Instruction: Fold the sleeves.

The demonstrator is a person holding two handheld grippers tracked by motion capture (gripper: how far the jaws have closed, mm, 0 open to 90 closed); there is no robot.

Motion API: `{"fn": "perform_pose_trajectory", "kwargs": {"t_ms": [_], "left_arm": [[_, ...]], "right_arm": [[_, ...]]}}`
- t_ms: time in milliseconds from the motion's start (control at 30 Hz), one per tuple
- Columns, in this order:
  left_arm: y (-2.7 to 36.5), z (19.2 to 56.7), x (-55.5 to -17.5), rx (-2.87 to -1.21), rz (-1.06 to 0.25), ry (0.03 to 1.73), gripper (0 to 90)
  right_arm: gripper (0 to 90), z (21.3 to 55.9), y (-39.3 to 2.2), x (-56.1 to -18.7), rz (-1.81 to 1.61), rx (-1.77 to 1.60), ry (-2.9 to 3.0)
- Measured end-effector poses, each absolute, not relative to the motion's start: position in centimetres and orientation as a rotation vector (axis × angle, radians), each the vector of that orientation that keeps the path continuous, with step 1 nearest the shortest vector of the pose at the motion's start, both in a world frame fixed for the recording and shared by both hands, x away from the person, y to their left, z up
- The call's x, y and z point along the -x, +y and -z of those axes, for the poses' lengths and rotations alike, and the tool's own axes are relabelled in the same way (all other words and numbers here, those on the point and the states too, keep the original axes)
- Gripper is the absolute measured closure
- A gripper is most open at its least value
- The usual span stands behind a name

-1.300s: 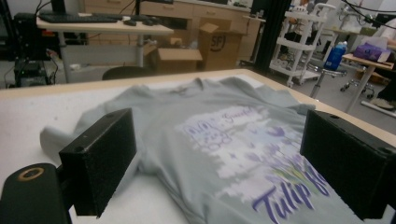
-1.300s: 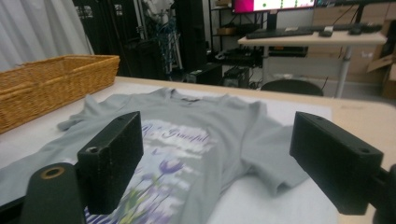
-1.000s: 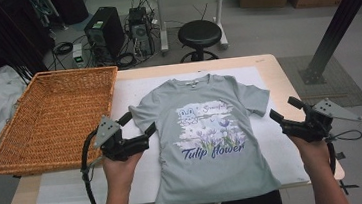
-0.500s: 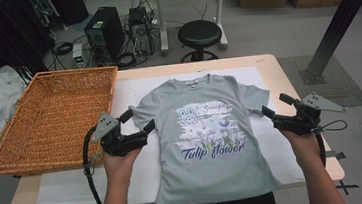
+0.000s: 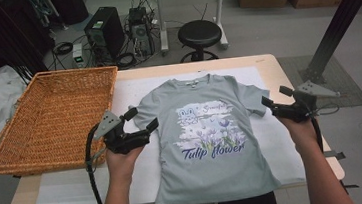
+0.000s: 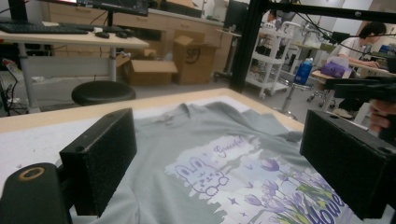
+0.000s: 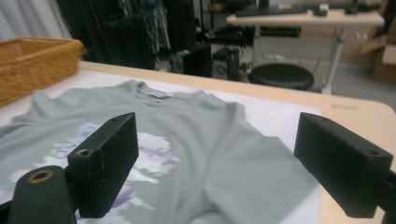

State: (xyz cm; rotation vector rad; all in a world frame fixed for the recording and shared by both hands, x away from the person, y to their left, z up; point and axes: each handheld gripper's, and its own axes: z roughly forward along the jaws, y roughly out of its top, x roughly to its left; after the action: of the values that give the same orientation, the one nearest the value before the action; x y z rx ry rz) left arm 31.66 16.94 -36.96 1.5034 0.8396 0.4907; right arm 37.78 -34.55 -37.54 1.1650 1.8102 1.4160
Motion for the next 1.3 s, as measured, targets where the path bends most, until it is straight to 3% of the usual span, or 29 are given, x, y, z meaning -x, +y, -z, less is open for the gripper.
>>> {"fn": "perform_pose_trajectory", "kwargs": {"t_ms": [167, 467, 800, 900, 967, 1300], "left_arm": [[16.7, 37.1, -31.3, -1.521, -0.492, 0.837, 11.4], [16.6, 37.8, -30.4, -1.555, -0.488, 0.839, 11.7], [17.6, 38.2, -30.8, -1.542, -0.484, 0.857, 11.8], [17.6, 38.3, -30.9, -1.544, -0.483, 0.862, 12.0], [17.6, 38.3, -31.1, -1.536, -0.480, 0.861, 12.1], [17.0, 37.9, -31.2, -1.528, -0.469, 0.831, 12.7]], "right_arm": [[14.6, 39.1, -35.9, -42.2, -1.304, -1.299, 1.850], [26.8, 43.7, -38.0, -47.1, -1.204, -1.510, 1.880], [55.2, 45.7, -37.3, -49.4, -1.116, -1.549, 1.930], [70.0, 45.8, -37.8, -49.3, -1.113, -1.589, 1.899], [86.8, 45.5, -38.2, -49.1, -1.105, -1.581, 1.908], [87.5, 41.6, -35.9, -46.5, -1.112, -1.298, 1.958]]}}
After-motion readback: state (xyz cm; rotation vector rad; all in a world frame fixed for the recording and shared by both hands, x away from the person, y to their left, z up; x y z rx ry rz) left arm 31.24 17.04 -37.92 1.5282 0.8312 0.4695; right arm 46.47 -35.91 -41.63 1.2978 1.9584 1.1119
